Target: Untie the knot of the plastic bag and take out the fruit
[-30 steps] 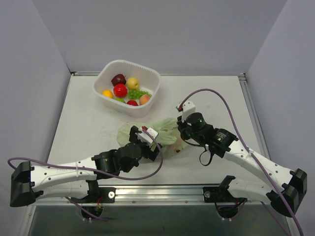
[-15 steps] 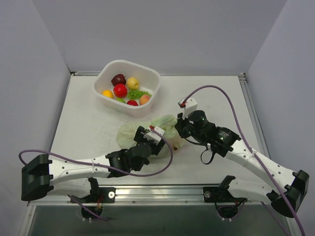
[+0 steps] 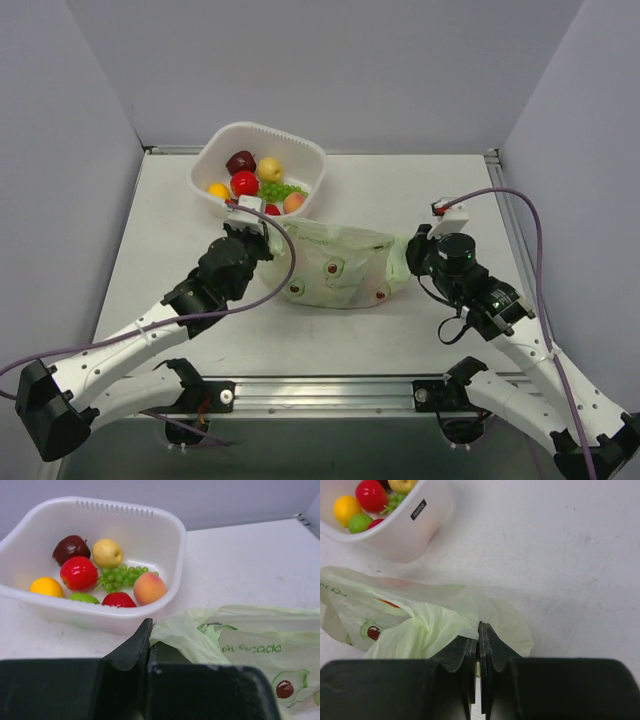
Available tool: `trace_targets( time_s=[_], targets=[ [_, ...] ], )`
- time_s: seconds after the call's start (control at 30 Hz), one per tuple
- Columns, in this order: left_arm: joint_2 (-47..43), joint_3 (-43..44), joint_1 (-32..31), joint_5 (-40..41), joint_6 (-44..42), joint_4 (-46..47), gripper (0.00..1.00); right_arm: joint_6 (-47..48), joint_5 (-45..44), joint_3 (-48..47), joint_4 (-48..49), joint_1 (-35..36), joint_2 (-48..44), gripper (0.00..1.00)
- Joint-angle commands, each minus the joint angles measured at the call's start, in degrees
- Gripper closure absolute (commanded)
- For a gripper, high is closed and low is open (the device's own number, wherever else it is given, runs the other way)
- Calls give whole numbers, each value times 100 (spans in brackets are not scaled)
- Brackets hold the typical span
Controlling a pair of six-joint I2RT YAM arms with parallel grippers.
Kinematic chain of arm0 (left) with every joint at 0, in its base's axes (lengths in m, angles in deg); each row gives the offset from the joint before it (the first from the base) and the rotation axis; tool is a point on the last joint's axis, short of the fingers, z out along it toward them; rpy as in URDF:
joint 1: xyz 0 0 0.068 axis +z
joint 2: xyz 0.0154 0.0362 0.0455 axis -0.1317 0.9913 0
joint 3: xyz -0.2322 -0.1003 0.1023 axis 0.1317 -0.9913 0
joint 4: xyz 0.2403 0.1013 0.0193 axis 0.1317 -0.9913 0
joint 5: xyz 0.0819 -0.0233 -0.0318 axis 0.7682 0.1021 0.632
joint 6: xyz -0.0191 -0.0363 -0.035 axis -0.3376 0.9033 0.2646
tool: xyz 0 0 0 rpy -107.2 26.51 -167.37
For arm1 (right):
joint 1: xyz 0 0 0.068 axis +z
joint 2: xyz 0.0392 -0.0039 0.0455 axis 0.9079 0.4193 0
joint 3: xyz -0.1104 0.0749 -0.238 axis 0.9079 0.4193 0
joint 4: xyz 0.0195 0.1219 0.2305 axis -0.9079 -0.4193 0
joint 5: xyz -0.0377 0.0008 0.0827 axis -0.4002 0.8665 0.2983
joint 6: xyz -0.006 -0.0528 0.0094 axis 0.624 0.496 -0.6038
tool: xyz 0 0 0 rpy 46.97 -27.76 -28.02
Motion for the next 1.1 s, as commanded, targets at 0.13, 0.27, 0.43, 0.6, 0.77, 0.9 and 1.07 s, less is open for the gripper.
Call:
trace_targets(
  time_s=[0.13, 0.27, 0.43, 0.6, 0.77, 0.9, 1.07],
  targets=[
    [-148, 435, 1249, -2247, 188, -338, 100, 228, 296, -52, -346, -212, -609, 98],
    [-16, 259, 1275, -3050, 56, -259, 100, 298, 866, -70, -830, -220, -767, 81],
    [-50, 153, 1267, -3631, -50, -232, 100, 727, 1718, -929, -1884, -212, -689, 31],
    [-182, 197, 1267, -3763, -235, -399, 100, 1142, 1940, -2335, -2790, -212, -109, 21],
    [-332, 223, 1275, -3851, -349, -487, 100, 1449, 2351, -3645, -3019, -212, 1076, 15],
    [-420, 223, 1275, -3913, -393, -496, 100, 1651, 2520, -4296, -3160, -142, 2096, 11],
    [-455, 258, 1284, -3957, -446, -548, 100, 1880, 2468, -4570, -3160, 157, 3142, 11]
  ],
)
